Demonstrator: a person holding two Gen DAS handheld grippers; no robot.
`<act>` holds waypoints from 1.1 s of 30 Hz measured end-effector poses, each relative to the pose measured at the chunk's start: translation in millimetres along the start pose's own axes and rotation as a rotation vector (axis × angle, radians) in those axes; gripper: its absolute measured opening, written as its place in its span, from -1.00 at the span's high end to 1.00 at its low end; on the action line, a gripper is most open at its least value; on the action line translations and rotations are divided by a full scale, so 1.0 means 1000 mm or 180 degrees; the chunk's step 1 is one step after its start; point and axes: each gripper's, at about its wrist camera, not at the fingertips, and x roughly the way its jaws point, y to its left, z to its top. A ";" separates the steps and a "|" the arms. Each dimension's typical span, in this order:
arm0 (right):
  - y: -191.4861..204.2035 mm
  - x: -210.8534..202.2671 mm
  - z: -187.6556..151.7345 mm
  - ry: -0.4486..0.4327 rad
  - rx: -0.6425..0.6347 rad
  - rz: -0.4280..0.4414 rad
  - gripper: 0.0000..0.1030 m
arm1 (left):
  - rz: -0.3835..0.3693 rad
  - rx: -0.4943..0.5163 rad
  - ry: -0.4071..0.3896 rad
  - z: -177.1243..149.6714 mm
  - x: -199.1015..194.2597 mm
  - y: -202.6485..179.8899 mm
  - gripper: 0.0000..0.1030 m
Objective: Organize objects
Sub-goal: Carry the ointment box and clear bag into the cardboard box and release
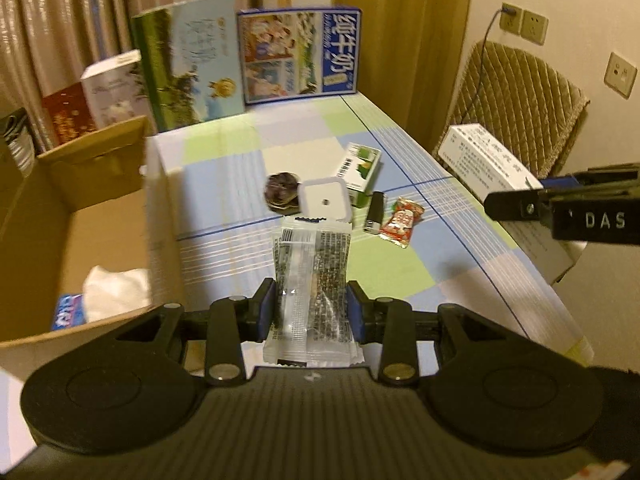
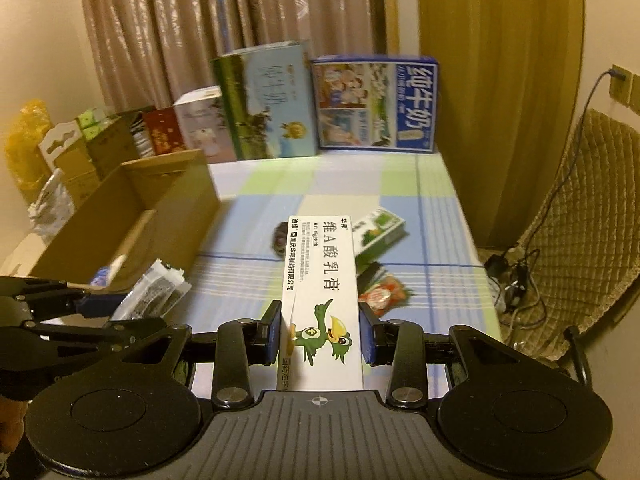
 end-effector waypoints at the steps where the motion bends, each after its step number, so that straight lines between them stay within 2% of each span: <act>1: 0.006 -0.002 -0.001 -0.0001 -0.0014 0.0016 0.32 | 0.0021 -0.0010 -0.0014 -0.002 -0.006 0.003 0.39; 10: 0.056 -0.006 -0.007 0.0013 -0.0189 0.0166 0.32 | 0.0197 -0.0084 -0.0138 -0.019 -0.049 0.035 0.39; 23: 0.110 0.005 -0.001 0.0020 -0.0436 0.0359 0.32 | 0.0381 -0.0249 -0.0206 -0.032 -0.080 0.079 0.39; 33: 0.157 0.036 0.028 0.0040 -0.0522 0.0611 0.32 | 0.0450 -0.0374 -0.0247 -0.028 -0.090 0.129 0.39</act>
